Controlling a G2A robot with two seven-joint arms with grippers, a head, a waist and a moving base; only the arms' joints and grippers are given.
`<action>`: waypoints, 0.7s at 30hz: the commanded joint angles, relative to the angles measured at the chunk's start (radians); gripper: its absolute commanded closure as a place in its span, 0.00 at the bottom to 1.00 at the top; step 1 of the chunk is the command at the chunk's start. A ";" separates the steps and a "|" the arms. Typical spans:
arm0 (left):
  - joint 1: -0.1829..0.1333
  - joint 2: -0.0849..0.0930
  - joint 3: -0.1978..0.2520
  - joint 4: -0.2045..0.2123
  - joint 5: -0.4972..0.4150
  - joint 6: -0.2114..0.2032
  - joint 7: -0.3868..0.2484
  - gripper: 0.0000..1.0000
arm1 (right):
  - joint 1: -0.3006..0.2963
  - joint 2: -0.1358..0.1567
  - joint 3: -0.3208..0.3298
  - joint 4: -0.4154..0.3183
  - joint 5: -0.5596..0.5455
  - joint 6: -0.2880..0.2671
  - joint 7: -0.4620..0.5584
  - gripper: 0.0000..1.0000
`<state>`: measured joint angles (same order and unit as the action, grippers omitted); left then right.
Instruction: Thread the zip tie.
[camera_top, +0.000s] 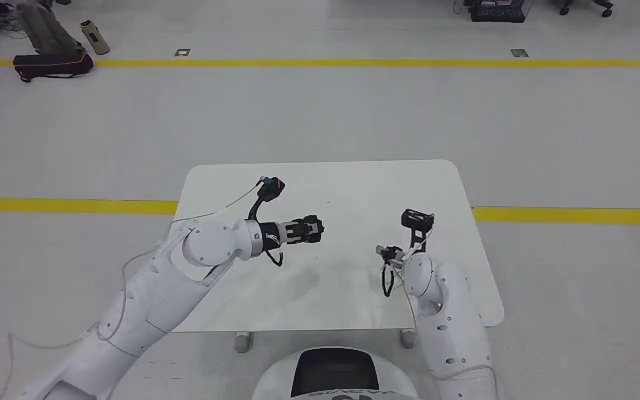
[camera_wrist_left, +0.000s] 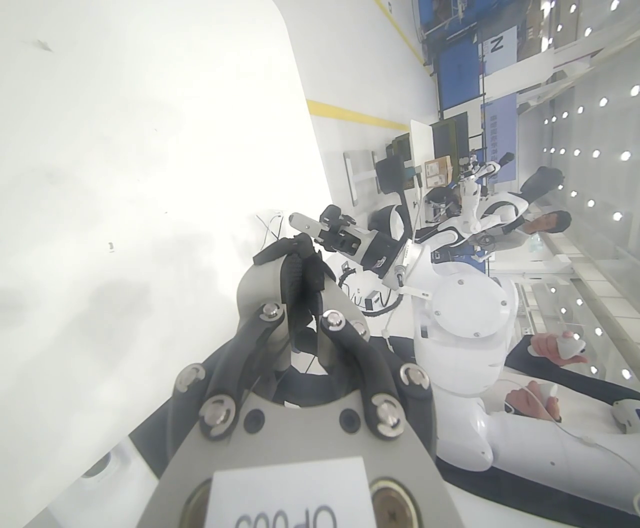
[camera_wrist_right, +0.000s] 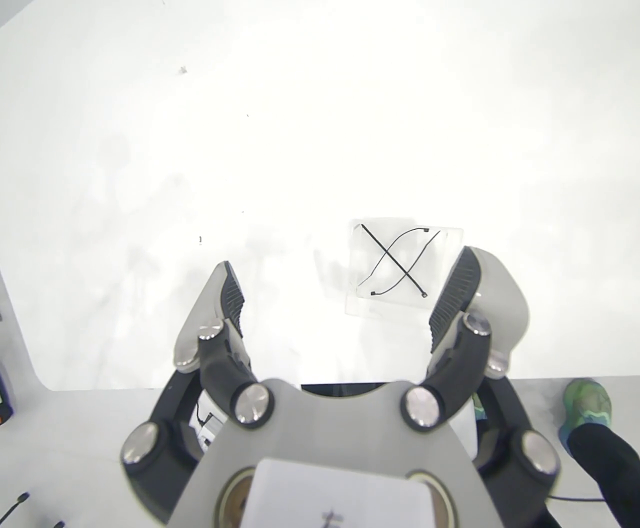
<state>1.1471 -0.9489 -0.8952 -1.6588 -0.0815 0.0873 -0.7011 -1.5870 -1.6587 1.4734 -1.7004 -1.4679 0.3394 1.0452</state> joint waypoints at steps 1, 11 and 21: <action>0.000 0.000 0.000 0.000 0.000 0.000 0.000 1.00 | 0.005 -0.003 0.014 0.007 -0.017 0.001 0.019 0.00; 0.000 0.000 0.000 0.000 0.000 0.000 0.000 1.00 | 0.052 -0.051 0.091 0.025 -0.102 0.001 0.192 0.00; 0.000 0.000 0.000 0.000 0.000 0.000 0.000 1.00 | 0.079 -0.057 0.109 0.042 -0.102 0.001 0.247 0.00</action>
<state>1.1471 -0.9489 -0.8952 -1.6588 -0.0815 0.0873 -0.7011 -1.5081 -1.7157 1.5824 -1.6584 -1.5700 0.3400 1.2923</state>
